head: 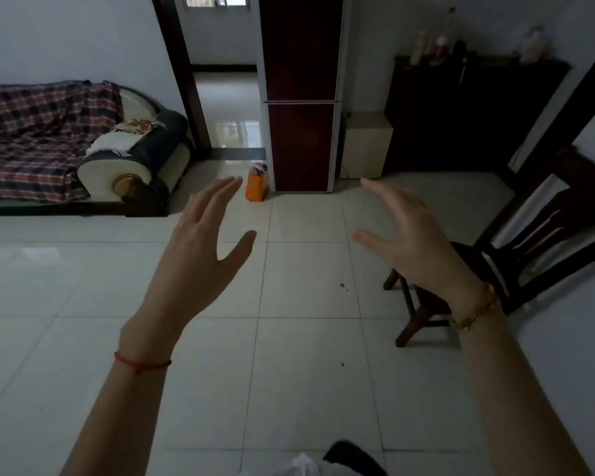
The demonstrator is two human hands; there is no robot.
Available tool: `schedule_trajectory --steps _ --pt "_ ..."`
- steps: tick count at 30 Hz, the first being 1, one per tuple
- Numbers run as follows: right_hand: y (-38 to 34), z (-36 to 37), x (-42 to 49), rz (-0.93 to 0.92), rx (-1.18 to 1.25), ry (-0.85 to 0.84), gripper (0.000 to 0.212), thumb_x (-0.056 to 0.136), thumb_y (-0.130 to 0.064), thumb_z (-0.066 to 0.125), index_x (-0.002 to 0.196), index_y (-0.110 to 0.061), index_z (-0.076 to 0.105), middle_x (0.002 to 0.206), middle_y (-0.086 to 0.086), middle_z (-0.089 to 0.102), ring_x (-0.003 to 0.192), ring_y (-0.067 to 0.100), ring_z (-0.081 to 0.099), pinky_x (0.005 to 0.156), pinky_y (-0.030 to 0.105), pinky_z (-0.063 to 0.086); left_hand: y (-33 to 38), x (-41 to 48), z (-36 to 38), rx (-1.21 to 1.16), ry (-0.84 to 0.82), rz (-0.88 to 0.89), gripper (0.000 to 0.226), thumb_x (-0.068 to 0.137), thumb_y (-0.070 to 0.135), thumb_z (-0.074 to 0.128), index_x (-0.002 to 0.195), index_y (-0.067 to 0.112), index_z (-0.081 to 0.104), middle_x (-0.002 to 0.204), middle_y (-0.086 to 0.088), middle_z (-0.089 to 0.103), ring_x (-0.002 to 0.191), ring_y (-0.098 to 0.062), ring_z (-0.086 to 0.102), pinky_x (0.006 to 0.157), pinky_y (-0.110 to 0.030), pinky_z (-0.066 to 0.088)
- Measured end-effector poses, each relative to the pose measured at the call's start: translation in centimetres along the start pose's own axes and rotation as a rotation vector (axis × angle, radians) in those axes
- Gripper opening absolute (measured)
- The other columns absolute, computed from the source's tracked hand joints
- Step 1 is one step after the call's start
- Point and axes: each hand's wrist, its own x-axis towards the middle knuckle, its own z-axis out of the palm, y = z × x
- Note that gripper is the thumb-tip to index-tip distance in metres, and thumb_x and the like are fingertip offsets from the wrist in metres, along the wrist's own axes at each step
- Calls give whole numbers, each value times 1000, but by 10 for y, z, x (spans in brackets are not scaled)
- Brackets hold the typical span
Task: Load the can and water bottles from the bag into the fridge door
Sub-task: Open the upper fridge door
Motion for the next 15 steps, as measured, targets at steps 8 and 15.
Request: schedule_trajectory --steps 8,15 --pt "40 22 46 66 -16 -43 69 87 -42 61 147 -22 32 147 -6 39 138 10 27 109 22 18 -31 48 45 -30 -57 -16 67 91 34 57 150 16 32 154 -4 37 144 -20 33 115 -48 34" --pt "102 33 112 92 10 -80 69 88 -42 61 147 -25 31 147 -7 38 138 9 27 112 27 22 -53 128 92 4 -86 -61 66 91 35 58 150 19 32 154 -2 37 143 -19 34 115 -42 33"
